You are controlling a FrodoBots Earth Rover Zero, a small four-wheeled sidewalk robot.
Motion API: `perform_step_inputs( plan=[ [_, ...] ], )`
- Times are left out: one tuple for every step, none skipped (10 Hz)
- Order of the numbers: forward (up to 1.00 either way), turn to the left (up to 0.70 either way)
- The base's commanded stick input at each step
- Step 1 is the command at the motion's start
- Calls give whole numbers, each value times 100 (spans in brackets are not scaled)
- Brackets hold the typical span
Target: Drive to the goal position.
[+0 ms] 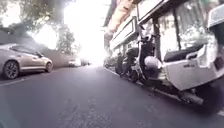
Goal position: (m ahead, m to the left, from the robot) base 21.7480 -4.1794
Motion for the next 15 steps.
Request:
perform_step_inputs(
  plan=[
    [45, 27],
    [45, 19],
    [45, 0],
    [45, 0],
    [45, 0],
    [45, 0],
    [45, 0],
    [45, 0],
    [45, 0],
    [45, 0],
    [45, 0],
    [45, 0],
    [45, 0],
    [45, 0],
    [45, 1]
  ],
)
